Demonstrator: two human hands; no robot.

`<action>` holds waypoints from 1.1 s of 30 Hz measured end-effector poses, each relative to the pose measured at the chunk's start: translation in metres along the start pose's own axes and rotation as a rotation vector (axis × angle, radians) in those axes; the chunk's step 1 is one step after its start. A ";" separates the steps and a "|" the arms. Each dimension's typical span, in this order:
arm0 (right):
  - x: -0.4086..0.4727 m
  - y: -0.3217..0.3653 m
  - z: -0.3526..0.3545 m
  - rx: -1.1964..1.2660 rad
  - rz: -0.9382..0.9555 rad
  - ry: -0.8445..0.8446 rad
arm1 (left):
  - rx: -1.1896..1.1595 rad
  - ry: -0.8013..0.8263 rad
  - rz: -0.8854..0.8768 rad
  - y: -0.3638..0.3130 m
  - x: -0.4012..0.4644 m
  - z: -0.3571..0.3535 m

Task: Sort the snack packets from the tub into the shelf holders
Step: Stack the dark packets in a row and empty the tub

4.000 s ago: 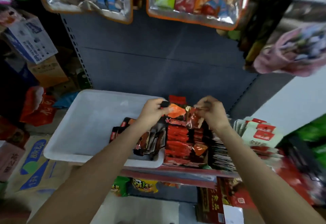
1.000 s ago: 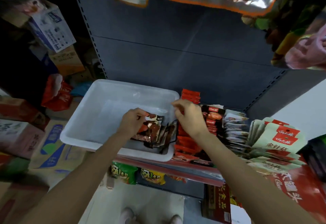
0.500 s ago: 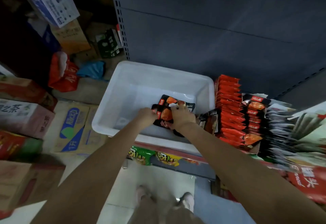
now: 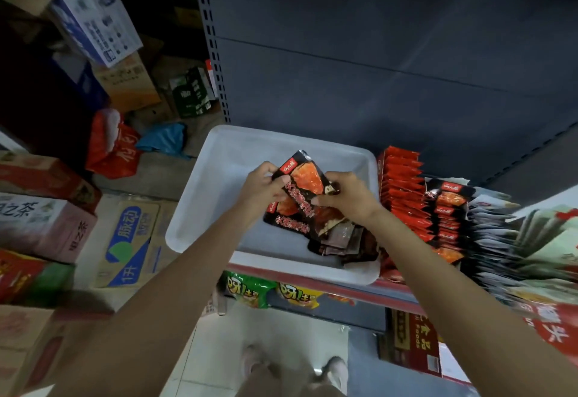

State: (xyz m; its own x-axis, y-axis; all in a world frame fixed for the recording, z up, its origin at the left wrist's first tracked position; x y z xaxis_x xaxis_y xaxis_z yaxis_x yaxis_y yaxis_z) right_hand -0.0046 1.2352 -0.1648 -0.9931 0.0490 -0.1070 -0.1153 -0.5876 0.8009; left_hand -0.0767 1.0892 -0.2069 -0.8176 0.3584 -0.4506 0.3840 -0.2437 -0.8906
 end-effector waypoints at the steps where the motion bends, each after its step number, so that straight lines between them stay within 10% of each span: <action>1: -0.005 0.003 0.005 0.065 0.007 0.046 | -0.054 -0.009 -0.011 -0.008 -0.003 -0.004; 18: -0.124 -0.079 0.190 -0.069 -0.042 -0.553 | 0.017 0.121 -0.318 -0.116 -0.045 -0.212; 33: -0.125 -0.112 0.187 -0.462 -0.062 -0.284 | 0.494 0.044 -0.428 -0.101 -0.051 -0.248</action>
State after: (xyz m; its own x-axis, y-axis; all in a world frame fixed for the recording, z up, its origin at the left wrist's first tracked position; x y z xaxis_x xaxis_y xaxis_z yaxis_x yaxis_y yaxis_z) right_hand 0.1281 1.4459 -0.1304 -0.9595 0.2734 0.0684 -0.2152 -0.8674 0.4487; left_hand 0.0329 1.3184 -0.1095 -0.8322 0.5495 -0.0738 -0.2225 -0.4528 -0.8634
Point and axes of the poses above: each hand's wrist, its own x-axis towards the middle knuckle, its own z-axis out of the back of the hand, y = z × x, the point moved 8 cm from there along x, towards the middle knuckle, and after that the axes turned 10 degrees about z, right-handed, at the moved point
